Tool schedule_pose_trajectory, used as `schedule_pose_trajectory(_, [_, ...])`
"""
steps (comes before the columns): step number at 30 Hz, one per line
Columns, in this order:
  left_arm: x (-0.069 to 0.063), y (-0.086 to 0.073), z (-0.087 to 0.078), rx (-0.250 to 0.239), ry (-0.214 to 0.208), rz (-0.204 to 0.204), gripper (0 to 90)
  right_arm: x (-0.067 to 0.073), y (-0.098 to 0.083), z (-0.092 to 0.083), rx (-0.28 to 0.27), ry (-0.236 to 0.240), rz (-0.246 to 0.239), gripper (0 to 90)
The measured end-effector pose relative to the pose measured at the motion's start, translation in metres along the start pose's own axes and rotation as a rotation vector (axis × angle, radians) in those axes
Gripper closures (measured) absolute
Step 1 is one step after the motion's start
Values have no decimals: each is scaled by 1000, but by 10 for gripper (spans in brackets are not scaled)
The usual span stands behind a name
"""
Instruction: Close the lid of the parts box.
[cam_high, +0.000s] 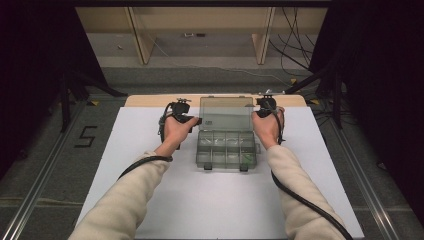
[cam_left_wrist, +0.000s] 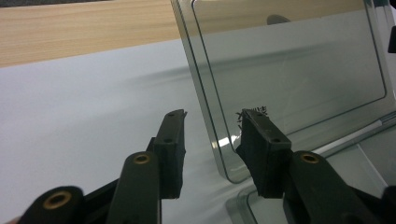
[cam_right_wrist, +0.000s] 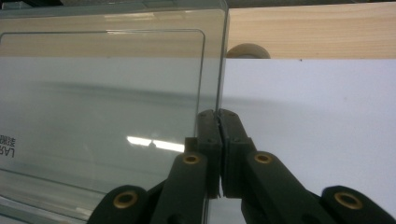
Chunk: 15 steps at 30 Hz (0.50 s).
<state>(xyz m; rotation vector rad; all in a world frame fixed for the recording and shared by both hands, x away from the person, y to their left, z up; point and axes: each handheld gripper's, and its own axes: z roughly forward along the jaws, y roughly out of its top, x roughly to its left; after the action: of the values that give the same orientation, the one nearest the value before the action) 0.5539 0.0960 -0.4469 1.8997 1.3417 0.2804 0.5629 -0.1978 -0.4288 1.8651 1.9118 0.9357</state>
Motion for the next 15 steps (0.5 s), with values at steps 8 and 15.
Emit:
schedule_pose_trajectory(8, [-3, 1, 5, 9, -7, -39, 658, -5, -2, -2, -32, 0, -97, 894])
schedule_pose_trajectory(15, [-3, 0, 9, 18, -1, -50, 759, -5, -4, -5, -34, 9, -94, 894])
